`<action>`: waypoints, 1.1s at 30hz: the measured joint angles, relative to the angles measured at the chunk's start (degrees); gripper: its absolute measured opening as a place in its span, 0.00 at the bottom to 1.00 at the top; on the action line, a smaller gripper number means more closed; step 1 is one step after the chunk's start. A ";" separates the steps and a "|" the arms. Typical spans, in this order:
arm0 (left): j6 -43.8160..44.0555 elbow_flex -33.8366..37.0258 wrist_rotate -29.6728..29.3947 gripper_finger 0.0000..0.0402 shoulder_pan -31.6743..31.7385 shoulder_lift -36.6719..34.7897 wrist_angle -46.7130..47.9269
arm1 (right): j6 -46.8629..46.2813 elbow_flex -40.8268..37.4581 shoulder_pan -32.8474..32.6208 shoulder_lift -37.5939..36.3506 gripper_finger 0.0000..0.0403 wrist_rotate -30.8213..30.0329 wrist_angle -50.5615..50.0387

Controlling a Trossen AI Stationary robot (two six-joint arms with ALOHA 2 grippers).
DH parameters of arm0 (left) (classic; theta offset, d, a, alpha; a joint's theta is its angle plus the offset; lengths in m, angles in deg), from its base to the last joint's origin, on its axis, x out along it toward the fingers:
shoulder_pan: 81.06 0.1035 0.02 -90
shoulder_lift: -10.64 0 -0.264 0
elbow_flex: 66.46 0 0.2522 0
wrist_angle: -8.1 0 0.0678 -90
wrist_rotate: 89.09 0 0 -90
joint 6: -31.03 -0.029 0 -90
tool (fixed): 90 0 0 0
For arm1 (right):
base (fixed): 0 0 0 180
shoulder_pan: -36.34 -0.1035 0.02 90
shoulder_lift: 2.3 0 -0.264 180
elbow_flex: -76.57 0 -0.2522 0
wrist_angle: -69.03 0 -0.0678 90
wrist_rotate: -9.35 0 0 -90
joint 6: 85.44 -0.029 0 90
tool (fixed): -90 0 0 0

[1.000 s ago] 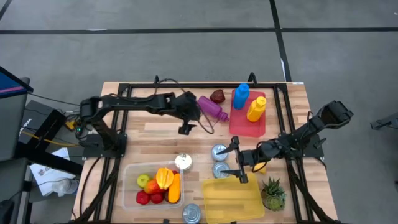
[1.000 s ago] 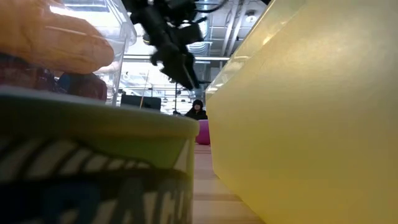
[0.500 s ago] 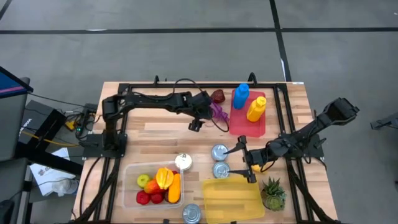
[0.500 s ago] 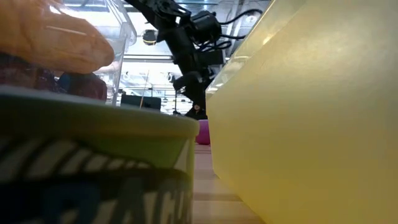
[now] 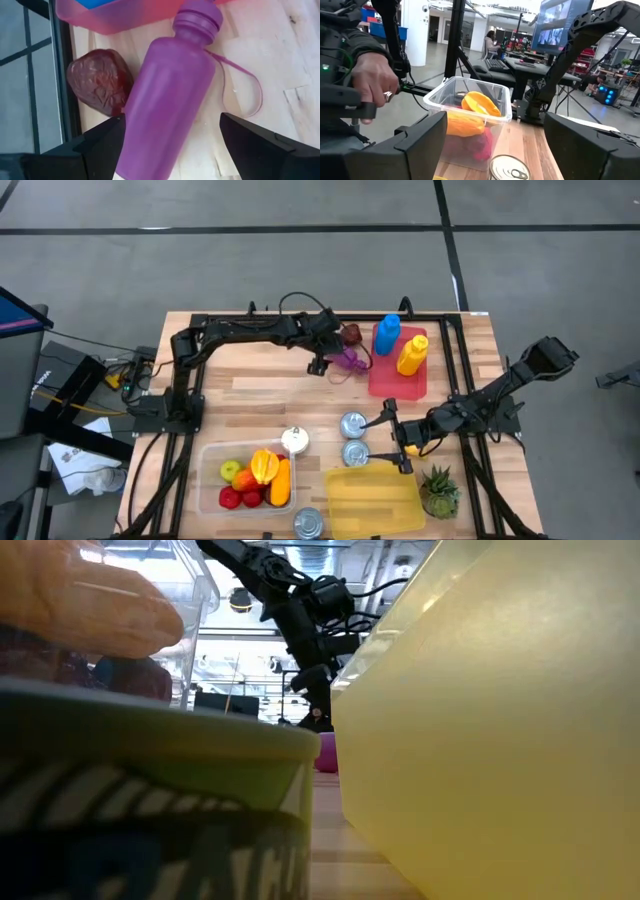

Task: Pick & Place Food Item
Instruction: Put the purple water bottle into the red bin

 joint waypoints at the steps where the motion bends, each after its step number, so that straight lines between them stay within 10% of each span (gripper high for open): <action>1: 0.01 0.00 0.16 0.78 0.29 0.00 0.00 | -0.03 0.00 0.04 0.00 0.79 -0.02 -0.10; 33: 5.15 -0.22 1.92 0.78 1.27 5.02 6.72 | -0.71 0.00 0.11 0.02 0.79 -1.63 0.48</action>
